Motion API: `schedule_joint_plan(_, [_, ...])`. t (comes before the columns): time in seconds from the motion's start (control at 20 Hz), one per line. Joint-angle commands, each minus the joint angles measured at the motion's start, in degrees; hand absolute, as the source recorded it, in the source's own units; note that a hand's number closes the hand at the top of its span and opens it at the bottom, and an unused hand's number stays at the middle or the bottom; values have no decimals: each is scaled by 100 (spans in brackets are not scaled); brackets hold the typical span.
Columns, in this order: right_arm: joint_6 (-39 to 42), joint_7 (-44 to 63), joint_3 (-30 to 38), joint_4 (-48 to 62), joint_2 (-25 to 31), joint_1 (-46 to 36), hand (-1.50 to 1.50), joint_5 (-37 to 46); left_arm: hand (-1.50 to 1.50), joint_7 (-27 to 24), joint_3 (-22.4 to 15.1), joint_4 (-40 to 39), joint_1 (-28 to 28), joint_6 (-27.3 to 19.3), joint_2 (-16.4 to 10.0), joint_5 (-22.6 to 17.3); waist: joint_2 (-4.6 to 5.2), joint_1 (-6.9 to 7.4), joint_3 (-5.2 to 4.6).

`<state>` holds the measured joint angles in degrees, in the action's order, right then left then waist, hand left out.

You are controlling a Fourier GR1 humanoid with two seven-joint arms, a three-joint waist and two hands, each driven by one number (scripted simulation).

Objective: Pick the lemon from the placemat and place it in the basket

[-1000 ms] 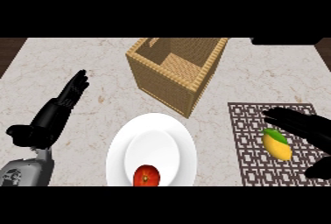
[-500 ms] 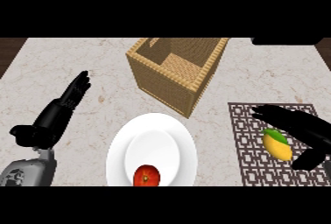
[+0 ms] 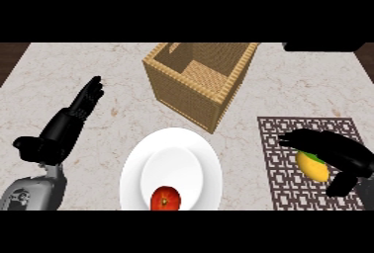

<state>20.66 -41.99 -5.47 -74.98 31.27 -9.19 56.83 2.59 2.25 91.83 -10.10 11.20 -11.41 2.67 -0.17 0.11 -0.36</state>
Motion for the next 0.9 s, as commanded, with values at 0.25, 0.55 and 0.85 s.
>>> schedule_joint_plan(0.25, [-365,-571,-153,489,131,-36,150,404,0,-176,0,-470,-235,18,75,212,21,-24,36])
schedule_joint_plan(0.55, [-1188,-739,-373,367,-15,-58,150,776,0,-289,-113,-138,59,-68,187,346,20,-2,38])
schedule_joint_plan(0.85, [-780,1514,-498,-384,-1494,49,150,989,0,-1,-12,-36,32,-7,177,155,-46,-54,20])
